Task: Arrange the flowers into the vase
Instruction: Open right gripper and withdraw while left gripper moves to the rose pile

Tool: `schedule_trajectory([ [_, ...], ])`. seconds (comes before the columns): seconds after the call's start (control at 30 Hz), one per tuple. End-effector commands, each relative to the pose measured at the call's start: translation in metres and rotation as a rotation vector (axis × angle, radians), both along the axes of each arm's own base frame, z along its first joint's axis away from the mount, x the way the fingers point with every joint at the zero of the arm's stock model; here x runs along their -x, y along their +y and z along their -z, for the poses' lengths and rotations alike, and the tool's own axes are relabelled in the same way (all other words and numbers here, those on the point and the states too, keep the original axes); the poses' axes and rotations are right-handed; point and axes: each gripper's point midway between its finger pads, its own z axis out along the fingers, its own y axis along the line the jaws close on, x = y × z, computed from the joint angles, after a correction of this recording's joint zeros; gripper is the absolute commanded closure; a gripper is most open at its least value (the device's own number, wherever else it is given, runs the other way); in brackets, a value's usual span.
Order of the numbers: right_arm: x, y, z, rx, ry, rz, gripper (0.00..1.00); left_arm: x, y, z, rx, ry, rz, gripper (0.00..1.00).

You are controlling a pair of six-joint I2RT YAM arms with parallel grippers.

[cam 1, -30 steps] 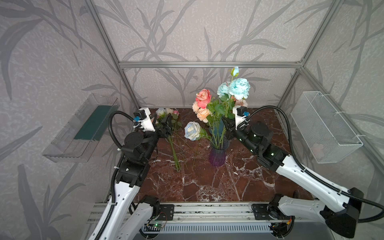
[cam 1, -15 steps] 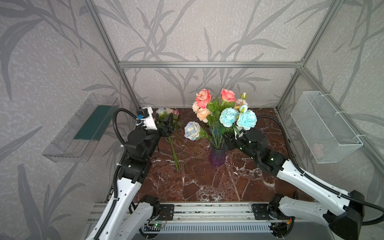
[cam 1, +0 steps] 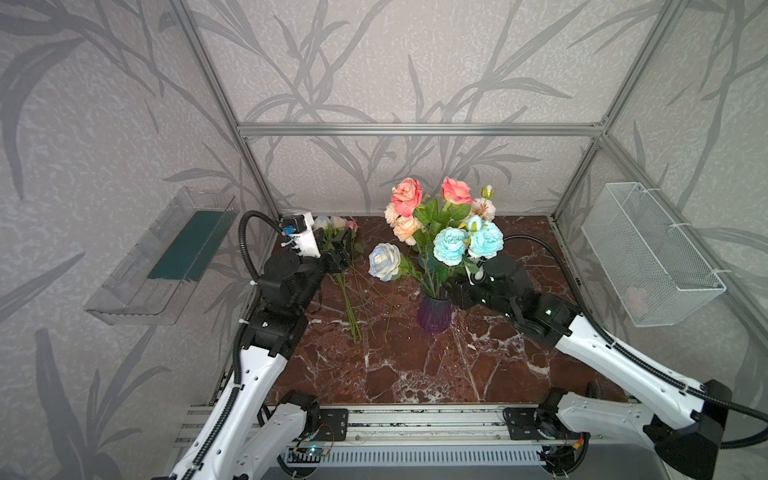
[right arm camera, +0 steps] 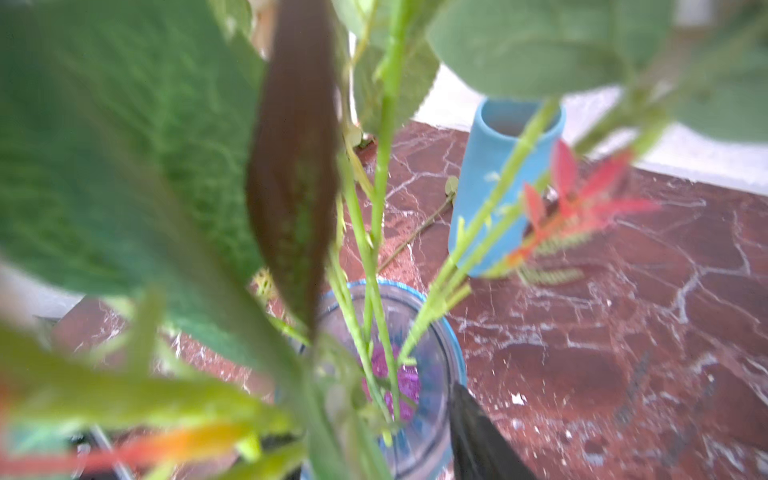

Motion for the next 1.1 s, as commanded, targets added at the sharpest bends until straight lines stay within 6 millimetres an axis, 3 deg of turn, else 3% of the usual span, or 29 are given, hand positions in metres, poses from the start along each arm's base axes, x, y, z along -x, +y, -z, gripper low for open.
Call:
schedule_trajectory([
  [0.0, 0.01, -0.009, -0.004, 0.059, 0.027, -0.019, 0.4, 0.002, -0.005, -0.008, 0.007, -0.015, 0.027, 0.23],
  [0.2, 0.018, -0.007, 0.023, 0.149, 0.14, -0.077, 0.37, -0.003, -0.008, -0.002, 0.0, 0.008, 0.033, 0.23],
  [0.43, 0.027, -0.018, 0.031, 0.175, 0.165, -0.076, 0.35, -0.004, -0.012, 0.0, -0.007, 0.019, 0.048, 0.23],
  [0.8, 0.038, -0.028, 0.007, 0.114, 0.115, -0.076, 0.36, -0.014, -0.008, 0.011, -0.021, 0.062, 0.014, 0.23],
  [0.9, 0.041, -0.033, -0.002, 0.089, 0.085, -0.065, 0.37, -0.021, 0.001, 0.021, -0.036, 0.106, -0.047, 0.23],
  [1.07, 0.048, -0.048, -0.023, 0.026, 0.006, -0.026, 0.4, -0.038, 0.032, 0.047, -0.06, 0.226, -0.241, 0.26],
])
